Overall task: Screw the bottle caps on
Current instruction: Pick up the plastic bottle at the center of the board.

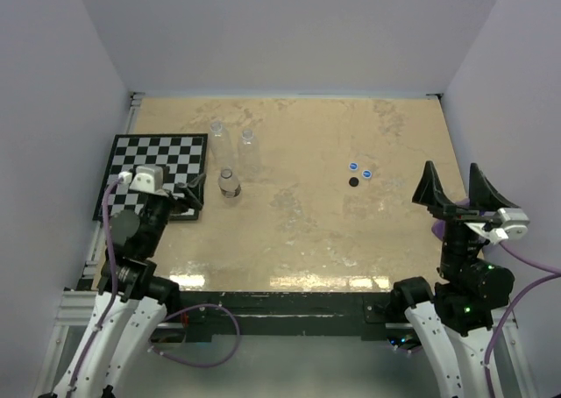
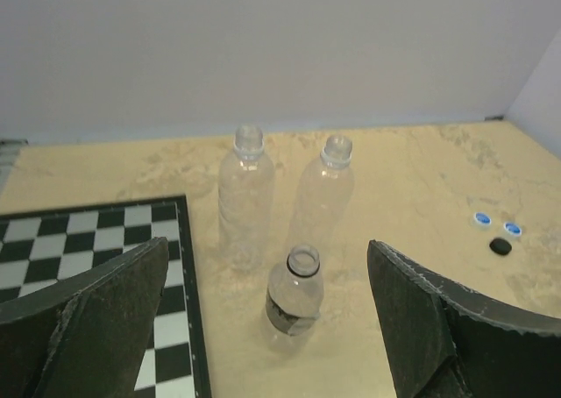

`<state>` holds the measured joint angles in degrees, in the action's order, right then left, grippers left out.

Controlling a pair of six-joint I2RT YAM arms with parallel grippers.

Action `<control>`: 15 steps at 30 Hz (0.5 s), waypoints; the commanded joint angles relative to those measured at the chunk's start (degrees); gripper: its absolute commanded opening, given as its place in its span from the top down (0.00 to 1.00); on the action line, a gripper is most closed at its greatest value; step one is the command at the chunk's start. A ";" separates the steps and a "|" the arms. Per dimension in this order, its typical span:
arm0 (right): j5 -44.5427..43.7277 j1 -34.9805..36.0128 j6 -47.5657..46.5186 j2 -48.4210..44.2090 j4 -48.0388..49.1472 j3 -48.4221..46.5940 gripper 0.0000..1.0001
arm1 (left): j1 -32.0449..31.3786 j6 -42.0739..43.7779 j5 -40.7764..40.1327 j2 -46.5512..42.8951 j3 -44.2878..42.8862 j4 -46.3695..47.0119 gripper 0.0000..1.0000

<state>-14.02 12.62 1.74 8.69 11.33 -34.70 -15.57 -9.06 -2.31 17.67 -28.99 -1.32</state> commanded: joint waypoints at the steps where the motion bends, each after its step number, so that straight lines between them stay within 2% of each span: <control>1: 1.10 -0.49 1.25 0.01 0.18 -1.25 0.01 | -0.25 -3.07 4.23 7.98 -3.53 -8.69 0.00; 4: 1.19 -0.49 1.34 -0.86 0.18 -0.90 0.01 | -0.25 -4.91 7.73 10.80 -1.34 -7.04 0.00; 7: 1.28 -0.49 1.51 -1.22 0.62 -0.81 0.02 | -0.34 -11.04 11.18 11.25 2.96 -0.11 0.00; 10: 1.63 -0.49 1.51 -1.30 0.80 -0.55 0.01 | -0.42 -17.90 8.39 9.49 8.58 8.41 0.00; 13: 1.98 -0.49 1.78 -1.57 1.32 -0.28 0.01 | -0.42 -21.16 2.93 7.47 15.44 18.26 0.00; 15: 2.07 -0.49 1.87 -2.01 1.67 0.07 0.01 | -0.86 -23.54 2.57 7.99 18.87 24.40 0.00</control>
<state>-13.39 12.60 2.63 8.10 11.22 -34.70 -15.70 -24.80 3.27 26.06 -15.25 6.44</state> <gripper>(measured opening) 0.985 0.997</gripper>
